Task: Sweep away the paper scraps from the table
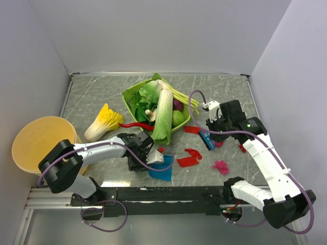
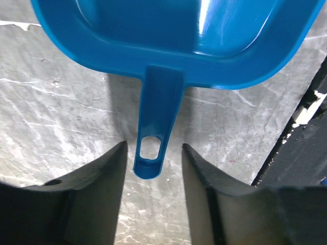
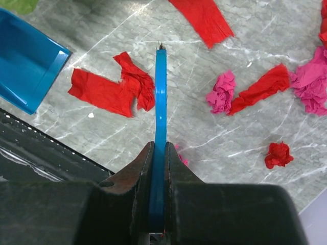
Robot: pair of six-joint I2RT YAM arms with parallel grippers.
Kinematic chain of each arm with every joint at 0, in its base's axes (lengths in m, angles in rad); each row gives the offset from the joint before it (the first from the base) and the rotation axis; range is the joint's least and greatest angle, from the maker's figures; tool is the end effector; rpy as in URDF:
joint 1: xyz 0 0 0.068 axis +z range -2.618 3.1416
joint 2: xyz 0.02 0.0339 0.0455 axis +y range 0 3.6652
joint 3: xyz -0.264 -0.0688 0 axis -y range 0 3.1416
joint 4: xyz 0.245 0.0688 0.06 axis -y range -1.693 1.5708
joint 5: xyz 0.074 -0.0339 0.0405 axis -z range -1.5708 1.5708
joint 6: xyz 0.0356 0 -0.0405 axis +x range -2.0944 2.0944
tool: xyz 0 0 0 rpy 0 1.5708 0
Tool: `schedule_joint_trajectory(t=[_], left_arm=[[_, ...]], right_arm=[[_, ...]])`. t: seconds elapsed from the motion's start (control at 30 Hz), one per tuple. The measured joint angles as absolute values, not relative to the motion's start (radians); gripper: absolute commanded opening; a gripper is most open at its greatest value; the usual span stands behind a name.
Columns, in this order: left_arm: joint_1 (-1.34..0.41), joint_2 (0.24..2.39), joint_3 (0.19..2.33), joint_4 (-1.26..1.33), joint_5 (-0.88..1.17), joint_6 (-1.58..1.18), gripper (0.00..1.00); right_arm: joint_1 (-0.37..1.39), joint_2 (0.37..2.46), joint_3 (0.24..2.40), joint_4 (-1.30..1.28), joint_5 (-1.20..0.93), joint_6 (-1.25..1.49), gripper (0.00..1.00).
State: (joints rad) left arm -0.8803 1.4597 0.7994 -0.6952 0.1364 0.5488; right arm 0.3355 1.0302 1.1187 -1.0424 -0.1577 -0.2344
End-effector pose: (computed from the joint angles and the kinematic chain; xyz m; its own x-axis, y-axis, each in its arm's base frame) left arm 0.1519 -0.1915 0.1662 -0.1228 0.9600 -0.2516 0.9920 0.1264 -0.0019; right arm 0.1738 0.0665 0.3322 -0.6537 -0.4709 -0.5924 -0.5786 0.8156 -0.0098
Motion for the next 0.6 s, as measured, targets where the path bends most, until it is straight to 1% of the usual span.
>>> schedule_joint_trajectory(t=[0.07,0.1,0.17,0.2,0.23,0.3,0.47,0.6], left_arm=[[-0.880,1.462,0.793,-0.690,0.135,0.552,0.35],[-0.880,1.465,0.792,-0.688,0.135,0.553,0.25],[-0.880,1.467,0.793,-0.685,0.136,0.555,0.15],[-0.880,1.467,0.796,-0.690,0.138,0.554,0.07],[-0.880,1.467,0.804,-0.700,0.139,0.556,0.03],[-0.880,1.465,0.827,-0.715,0.143,0.548,0.01],[-0.884,1.459,0.912,-0.770,0.145,0.523,0.01],[-0.918,1.472,0.938,-0.818,0.135,0.502,0.01]], right_arm=[[0.336,1.034,1.123,-1.045,-0.148,-0.237,0.00],[0.336,1.037,1.126,-1.046,-0.139,-0.237,0.00],[0.335,1.046,1.132,-1.048,-0.110,-0.247,0.00],[0.334,1.052,1.136,-1.050,-0.089,-0.253,0.00],[0.332,1.061,1.148,-1.060,-0.061,-0.261,0.00],[0.326,1.079,1.168,-1.066,-0.015,-0.280,0.00],[0.297,1.104,1.193,-1.040,0.107,-0.348,0.00],[0.230,1.104,1.188,-0.996,0.156,-0.400,0.00]])
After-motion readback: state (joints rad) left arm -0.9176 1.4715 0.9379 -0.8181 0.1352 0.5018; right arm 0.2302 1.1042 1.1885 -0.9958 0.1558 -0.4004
